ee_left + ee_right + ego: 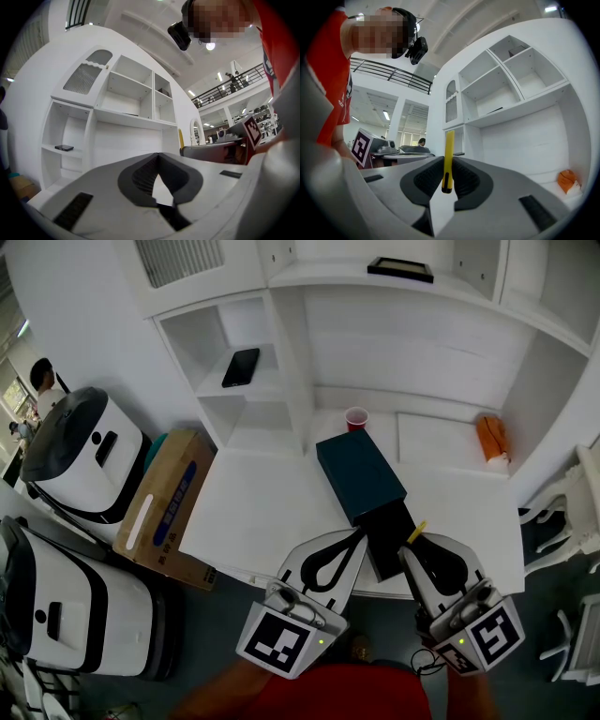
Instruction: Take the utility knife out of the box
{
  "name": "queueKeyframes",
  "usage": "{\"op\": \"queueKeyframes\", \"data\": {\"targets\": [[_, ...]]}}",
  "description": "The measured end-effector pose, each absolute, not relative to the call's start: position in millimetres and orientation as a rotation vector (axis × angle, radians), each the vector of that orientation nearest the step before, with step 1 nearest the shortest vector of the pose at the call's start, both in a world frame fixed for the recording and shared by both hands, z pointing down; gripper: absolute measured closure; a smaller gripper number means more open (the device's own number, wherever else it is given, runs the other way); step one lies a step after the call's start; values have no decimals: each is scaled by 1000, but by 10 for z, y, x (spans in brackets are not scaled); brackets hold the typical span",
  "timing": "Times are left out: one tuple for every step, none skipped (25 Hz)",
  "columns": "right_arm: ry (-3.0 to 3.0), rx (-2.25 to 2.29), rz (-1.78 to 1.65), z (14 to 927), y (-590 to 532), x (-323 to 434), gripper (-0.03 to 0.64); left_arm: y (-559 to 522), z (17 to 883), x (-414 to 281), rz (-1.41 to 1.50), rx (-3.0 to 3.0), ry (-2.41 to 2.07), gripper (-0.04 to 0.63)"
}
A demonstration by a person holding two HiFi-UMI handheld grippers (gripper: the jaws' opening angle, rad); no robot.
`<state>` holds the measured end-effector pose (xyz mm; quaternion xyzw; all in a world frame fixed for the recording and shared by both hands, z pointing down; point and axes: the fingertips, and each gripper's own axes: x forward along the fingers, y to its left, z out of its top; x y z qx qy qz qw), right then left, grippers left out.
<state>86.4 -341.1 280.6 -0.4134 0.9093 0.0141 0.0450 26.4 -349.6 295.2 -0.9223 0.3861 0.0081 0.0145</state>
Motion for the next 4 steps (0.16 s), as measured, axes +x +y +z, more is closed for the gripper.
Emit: {"op": "queueKeyframes", "data": {"targets": [[2778,-1261,44,2802,-3412,859,543,-3499,2951,262,25,-2870,1203,558],[2778,-1260,45,2800,-3413,858,543,-3501,2949,262,26,-2869,1203,558],[2779,-1259,46,2798,-3414,858,543,-3503,2946,263,26,-2868,1204,558],[2779,-1259,46,2797,-3415,858,543,-3505,2944,265,27,-2868,1204,558]]}}
